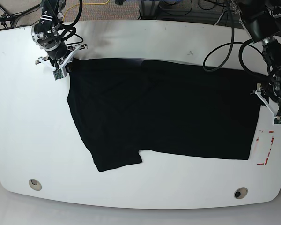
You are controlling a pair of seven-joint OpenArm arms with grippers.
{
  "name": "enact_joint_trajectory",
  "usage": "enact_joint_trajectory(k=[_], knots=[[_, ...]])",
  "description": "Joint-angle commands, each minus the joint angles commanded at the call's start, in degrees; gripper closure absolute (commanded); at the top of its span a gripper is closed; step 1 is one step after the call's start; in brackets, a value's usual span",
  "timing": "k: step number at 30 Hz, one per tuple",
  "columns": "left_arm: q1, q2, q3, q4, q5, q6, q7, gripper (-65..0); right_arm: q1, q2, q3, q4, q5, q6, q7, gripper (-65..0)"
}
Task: Fold the T-shirt properly
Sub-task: 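Pull the shirt edge with the left gripper away from the right gripper, then drag the shirt with both grippers toward the robot to straighten it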
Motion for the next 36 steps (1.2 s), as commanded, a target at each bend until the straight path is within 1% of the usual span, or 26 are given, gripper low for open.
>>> enact_joint_trajectory(k=[3, 9, 14, 18, 22, 25, 28, 29, 30, 35, 36], knots=[[0.2, 0.2, -3.0, 2.2, 0.0, 0.0, -3.6, -37.9, 0.0, 0.0, -0.1, 0.0, 0.0, 0.00, 0.0, 0.0], [-0.2, -0.1, -3.9, 2.7, -0.1, -0.1, -4.0, -37.9, 0.1, 0.0, -0.1, 0.0, 0.0, 0.00, 0.0, 0.0], [-0.3, -1.9, -5.6, 3.1, -0.2, -0.2, -4.0, -37.9, 0.2, 0.0, -0.1, 0.0, 0.0, 0.00, 0.0, 0.0], [0.3, -1.9, -5.0, 3.3, -0.2, -0.2, -4.0, -37.9, 0.3, 0.0, -0.1, 0.0, 0.0, 0.00, 0.0, 0.0], [0.4, -2.0, -5.0, 3.7, -0.3, -0.2, -5.0, -38.1, 0.3, 0.0, 0.0, 0.0, 0.0, 0.00, 0.0, 0.0], [1.8, -2.1, -5.5, 4.0, -0.3, -0.2, -7.1, -38.1, 0.4, 0.0, 0.1, 0.0, 0.0, 0.00, 0.0, 0.0], [3.5, -2.1, -7.6, 4.8, -0.3, -0.4, -11.1, -38.3, 0.4, 0.0, 0.2, 0.1, 0.0, 0.00, 0.0, 0.0], [3.9, -2.1, -8.0, 4.8, -0.4, -0.6, -11.5, -38.3, 0.4, 0.0, 0.2, 0.1, 0.0, 0.00, 0.0, 0.0], [4.2, -2.1, -8.1, 4.7, -0.6, -1.5, -11.6, -38.3, 0.4, 0.0, 0.2, 0.1, 0.0, 0.00, 0.0, -0.6], [6.9, -2.1, -7.3, 4.6, -4.0, -7.8, -11.3, -38.3, 0.4, 0.0, 0.1, 0.1, 0.0, 0.00, 0.0, -2.9], [7.6, -1.9, -7.2, 4.6, -4.5, -8.3, -11.3, -38.5, 0.4, 0.0, 0.2, 0.1, 0.0, 0.00, 0.0, -3.3]])
